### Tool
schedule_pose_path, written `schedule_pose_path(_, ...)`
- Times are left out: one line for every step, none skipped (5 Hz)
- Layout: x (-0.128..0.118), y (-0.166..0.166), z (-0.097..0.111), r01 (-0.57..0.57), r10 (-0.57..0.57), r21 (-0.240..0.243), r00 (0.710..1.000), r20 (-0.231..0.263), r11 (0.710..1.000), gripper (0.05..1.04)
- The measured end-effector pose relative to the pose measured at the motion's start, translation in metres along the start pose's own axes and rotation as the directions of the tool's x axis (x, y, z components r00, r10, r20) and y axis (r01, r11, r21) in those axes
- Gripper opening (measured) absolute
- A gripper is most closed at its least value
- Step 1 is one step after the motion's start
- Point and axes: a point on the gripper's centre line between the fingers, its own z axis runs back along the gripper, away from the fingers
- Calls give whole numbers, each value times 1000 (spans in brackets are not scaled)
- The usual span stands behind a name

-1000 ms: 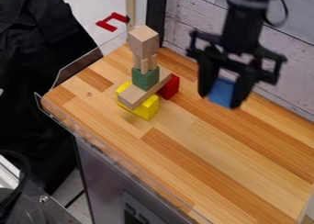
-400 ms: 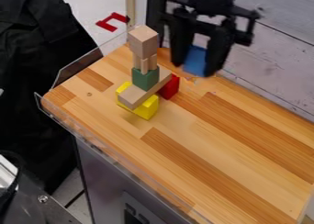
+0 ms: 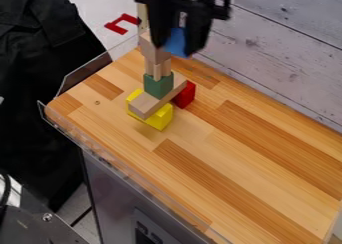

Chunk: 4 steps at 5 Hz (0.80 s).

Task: Took blue triangle and put on the top of tower

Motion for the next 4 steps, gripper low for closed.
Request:
schedule_pose_path(2,16,11,-2,2,-7,1000,23,1000,538)
schedule_pose_path(2,27,16,-12,12,-1,1000,26,1000,538)
schedule_pose_path(4,34,21,1,-1,9,999,41,1000,538)
schedule_pose_path(13,40,9,20,-20,-13,1000,7,1000,538)
